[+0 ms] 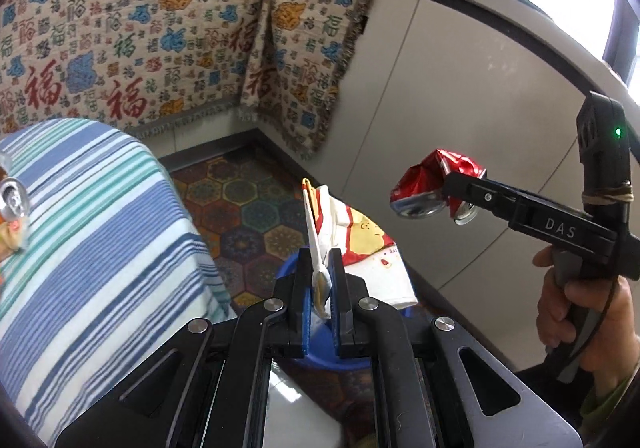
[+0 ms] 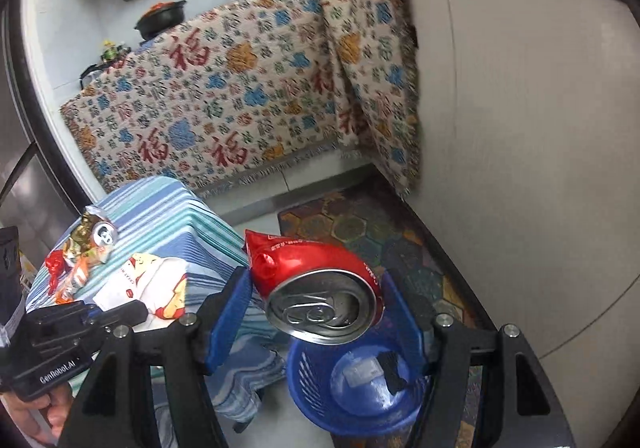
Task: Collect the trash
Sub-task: 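Carry cup and can over the blue wastebasket and open both tools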
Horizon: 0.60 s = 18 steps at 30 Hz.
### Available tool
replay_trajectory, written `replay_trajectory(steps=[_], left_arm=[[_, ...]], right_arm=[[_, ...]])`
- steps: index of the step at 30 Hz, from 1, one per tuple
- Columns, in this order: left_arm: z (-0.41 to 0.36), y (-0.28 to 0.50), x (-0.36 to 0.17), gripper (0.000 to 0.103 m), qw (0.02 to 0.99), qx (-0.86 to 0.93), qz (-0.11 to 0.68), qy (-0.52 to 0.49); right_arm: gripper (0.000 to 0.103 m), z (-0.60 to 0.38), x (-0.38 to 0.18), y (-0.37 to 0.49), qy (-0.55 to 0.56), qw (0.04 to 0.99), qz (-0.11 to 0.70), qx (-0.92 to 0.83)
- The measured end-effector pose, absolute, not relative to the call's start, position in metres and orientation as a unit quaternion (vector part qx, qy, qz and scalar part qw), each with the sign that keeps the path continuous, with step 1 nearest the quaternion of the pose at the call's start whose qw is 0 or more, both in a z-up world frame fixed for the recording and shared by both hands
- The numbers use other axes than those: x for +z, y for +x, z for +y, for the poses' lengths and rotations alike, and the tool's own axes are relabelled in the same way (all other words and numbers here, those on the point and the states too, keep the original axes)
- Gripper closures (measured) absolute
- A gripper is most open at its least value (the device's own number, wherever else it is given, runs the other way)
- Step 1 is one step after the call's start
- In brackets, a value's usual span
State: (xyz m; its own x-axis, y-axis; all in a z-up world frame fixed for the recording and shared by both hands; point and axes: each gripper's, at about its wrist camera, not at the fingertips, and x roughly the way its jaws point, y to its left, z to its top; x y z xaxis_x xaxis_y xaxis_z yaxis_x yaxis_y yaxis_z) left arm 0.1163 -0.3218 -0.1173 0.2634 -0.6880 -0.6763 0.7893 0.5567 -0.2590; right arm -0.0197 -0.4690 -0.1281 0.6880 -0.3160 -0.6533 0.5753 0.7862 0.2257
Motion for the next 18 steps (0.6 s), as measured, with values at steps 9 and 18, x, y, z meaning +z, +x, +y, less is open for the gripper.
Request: replay_trajectory(steps=[9, 18], left_arm=[[-0.384, 0.101, -0.161, 0.097, 0.771, -0.481, 0.404, 0.103], [-0.41, 0.101, -0.197, 0.097, 0.762, -0.483, 0.413, 0.121]], right_arm=[[0.035, -0.513, -0.171, -0.031, 0.26, 0.86, 0.35, -0.267], [0.035, -0.534, -0.2, -0.023, 0.296, 0.841, 0.366, -0.268]])
